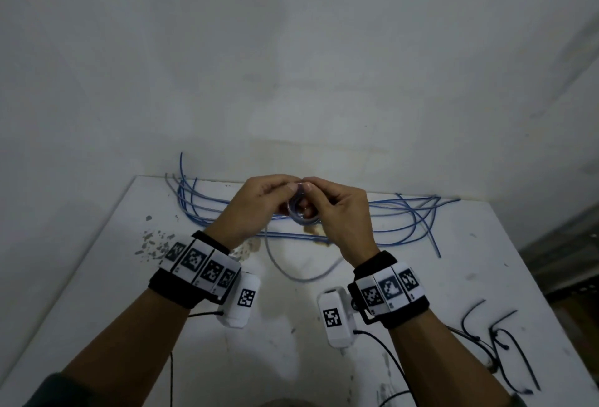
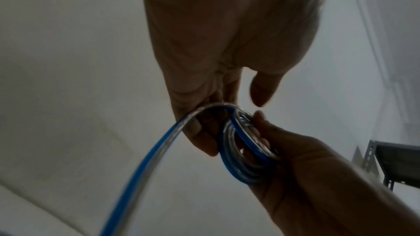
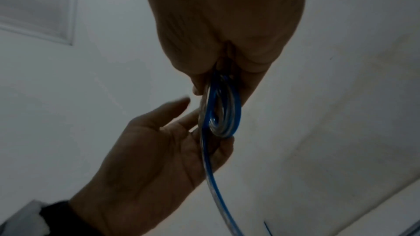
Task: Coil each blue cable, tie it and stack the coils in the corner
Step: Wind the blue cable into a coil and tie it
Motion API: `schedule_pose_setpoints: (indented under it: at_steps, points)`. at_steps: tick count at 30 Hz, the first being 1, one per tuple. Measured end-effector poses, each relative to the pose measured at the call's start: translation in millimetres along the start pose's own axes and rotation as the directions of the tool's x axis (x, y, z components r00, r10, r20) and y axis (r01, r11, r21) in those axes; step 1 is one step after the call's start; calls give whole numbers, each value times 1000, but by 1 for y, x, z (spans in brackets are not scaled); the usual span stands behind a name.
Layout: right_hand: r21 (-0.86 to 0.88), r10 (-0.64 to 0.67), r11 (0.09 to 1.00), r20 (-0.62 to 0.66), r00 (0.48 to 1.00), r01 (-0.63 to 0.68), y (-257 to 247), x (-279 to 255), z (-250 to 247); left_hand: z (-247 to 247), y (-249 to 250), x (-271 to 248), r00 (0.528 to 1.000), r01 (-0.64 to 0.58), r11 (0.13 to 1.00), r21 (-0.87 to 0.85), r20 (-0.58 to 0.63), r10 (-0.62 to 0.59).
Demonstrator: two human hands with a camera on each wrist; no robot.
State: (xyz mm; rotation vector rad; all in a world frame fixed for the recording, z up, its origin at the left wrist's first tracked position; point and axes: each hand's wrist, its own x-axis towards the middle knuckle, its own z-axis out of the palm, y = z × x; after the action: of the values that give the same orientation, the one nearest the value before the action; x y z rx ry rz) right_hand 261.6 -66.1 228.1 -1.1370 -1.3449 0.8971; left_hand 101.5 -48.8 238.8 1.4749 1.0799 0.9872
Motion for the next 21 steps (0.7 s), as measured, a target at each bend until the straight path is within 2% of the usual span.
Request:
schedule_pose_setpoints:
  at_steps: [6, 9, 11, 14, 18, 21]
  points:
    - [124, 151, 981, -20, 988, -147, 4, -1, 1, 4, -5, -2, 991, 132, 979, -153, 22, -130]
    - [119, 174, 979, -89, 981, -163, 8, 0, -1, 10, -1, -2, 985, 127, 971, -203, -92, -148]
    - [16, 132, 991, -134, 982, -131, 10, 0, -3, 13, 0, -2, 966, 104, 963, -250, -205, -158]
    - [-80, 147, 984, -113, 983, -157, 15, -6, -3, 17, -1, 1, 935, 81, 947, -312, -305, -181]
    - [-45, 137, 989, -126, 983, -144, 18, -12, 0, 21, 0, -1, 923, 188, 896, -401, -240, -301]
    - [116, 215, 973, -127, 968, -201, 17, -14, 0, 16, 1, 1, 907, 256, 848, -465, -187, -377]
